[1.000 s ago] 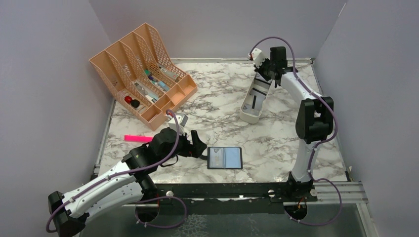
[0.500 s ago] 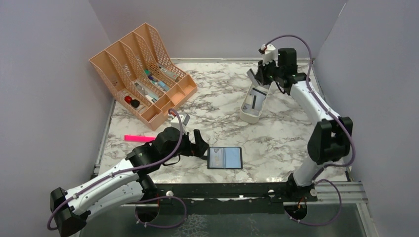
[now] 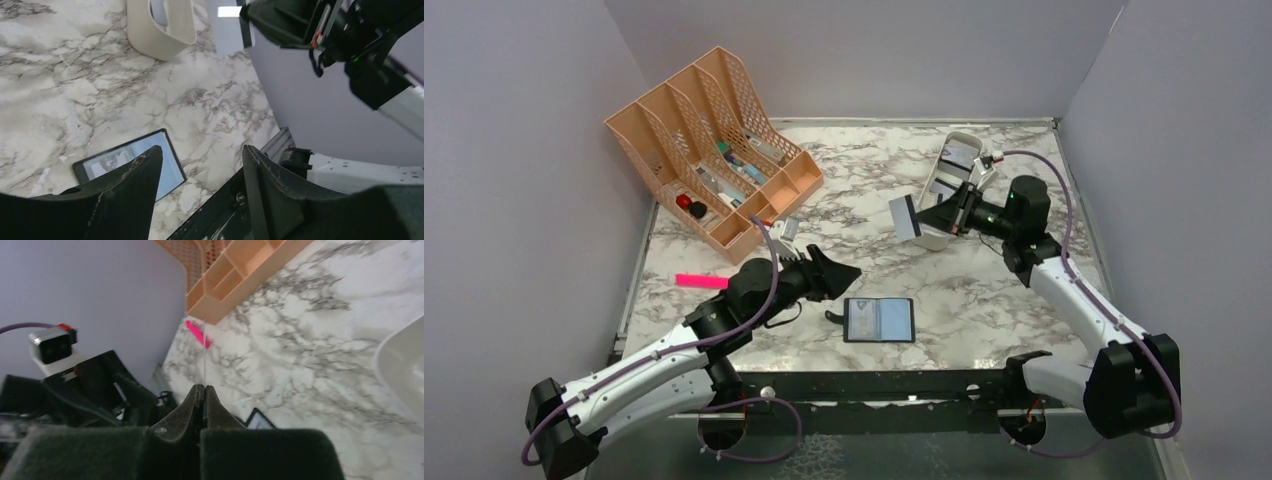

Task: Put the credit cards into the card holder
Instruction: Pick up the credit card from the storage box, then insert the credit card into the card holder.

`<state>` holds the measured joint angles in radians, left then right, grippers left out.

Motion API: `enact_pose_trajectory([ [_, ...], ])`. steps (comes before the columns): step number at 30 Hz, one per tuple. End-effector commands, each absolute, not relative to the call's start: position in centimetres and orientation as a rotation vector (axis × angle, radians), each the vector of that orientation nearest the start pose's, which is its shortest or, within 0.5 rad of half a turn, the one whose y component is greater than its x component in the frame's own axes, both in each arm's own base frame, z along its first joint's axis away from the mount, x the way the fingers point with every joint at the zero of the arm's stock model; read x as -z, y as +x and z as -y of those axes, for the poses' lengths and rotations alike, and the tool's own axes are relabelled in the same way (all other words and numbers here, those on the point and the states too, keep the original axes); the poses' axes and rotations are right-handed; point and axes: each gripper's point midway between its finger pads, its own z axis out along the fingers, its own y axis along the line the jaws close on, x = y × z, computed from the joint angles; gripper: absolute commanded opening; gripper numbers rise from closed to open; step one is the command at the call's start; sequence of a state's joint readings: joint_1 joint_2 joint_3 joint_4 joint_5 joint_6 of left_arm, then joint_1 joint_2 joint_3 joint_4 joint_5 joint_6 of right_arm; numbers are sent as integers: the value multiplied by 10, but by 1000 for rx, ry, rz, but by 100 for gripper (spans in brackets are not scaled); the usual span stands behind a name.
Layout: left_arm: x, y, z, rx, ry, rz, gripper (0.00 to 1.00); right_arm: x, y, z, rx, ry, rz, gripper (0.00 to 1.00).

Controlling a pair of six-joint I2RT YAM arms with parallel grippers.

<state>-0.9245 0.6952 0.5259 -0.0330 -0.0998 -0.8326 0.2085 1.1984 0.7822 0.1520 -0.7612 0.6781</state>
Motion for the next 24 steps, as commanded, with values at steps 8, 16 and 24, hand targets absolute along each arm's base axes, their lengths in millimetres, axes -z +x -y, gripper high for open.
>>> enact_pose_trajectory([
  [8, -311, 187, 311, 1521, -37, -1693, 60, -286, 213, -222, -1891, -34, -1793, 1],
  [16, -321, 184, 345, 1667, 33, -1701, 49, -279, 197, -220, -1940, -2, -1785, 1],
  [24, -318, 183, 348, 1688, 40, -1695, 23, -261, 198, -222, -1965, 17, -1835, 2],
])
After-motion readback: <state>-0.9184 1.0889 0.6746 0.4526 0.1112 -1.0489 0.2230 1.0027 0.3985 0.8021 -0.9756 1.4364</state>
